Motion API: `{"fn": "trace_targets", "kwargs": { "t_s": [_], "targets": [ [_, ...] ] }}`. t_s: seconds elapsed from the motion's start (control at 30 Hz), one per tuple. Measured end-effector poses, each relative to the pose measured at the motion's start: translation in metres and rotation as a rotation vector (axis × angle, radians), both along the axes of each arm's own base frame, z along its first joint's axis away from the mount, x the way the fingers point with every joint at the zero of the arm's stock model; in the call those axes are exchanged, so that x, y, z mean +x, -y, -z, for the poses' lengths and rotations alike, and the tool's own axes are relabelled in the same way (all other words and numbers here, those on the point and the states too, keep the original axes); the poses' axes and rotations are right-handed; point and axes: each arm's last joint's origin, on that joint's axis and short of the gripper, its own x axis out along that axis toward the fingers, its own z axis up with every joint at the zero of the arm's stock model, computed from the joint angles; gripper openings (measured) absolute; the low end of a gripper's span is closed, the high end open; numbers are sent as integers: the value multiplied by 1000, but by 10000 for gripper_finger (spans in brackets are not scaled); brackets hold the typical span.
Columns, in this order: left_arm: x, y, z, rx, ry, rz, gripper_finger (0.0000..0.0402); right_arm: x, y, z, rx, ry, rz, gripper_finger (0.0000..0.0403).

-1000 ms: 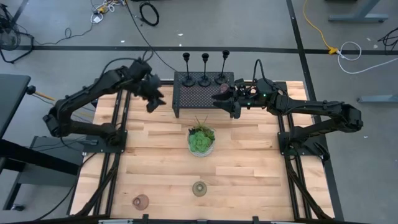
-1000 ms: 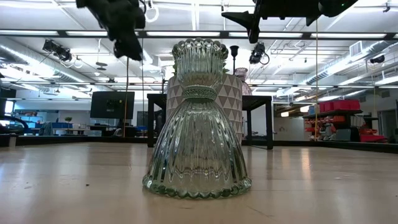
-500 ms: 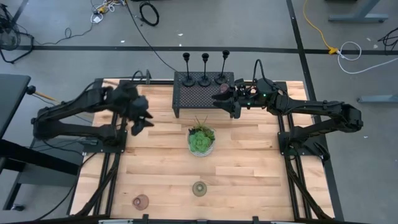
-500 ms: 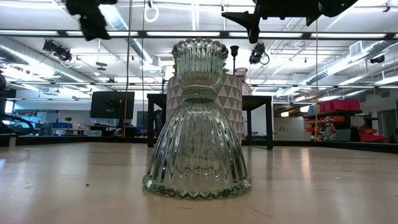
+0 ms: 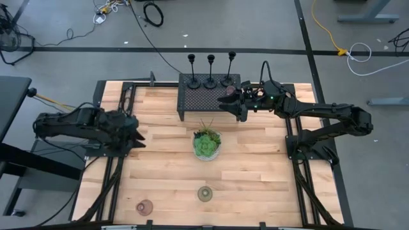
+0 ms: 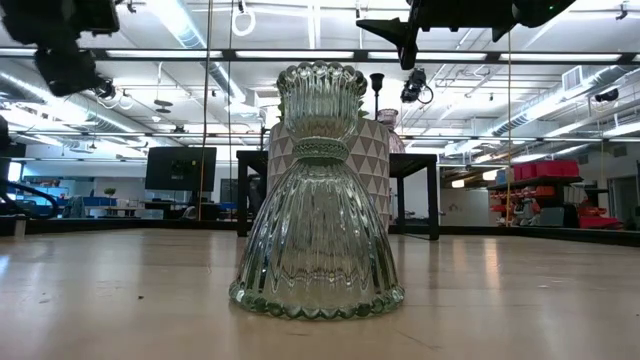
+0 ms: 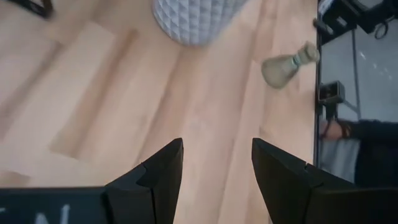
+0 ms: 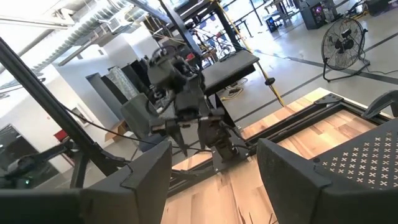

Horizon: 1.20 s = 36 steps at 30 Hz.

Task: Pick & Place candle stick holders
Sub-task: Put the pink glass candle holder on the shelf aligned with the middle black candle holder

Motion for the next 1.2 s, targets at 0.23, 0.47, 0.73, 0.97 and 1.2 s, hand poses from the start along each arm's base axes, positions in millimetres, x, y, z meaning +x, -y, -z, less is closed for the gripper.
{"fn": "trace_targets", "kwargs": {
  "t_s": [0.23,0.47,0.73,0.97,1.2],
  "targets": [
    [11,19,29,-76,15,125,195,0,0,0,0,0,0,236],
    [17,46,47,-71,-12,220,194,0,0,0,0,0,0,236],
    [16,84,57,-64,-76,265,194,0,0,0,0,0,0,236],
    [15,116,73,-66,-158,255,194,0,0,0,0,0,0,236],
    [17,142,83,-96,-167,305,194,0,0,0,0,0,0,236]
  ]
}}
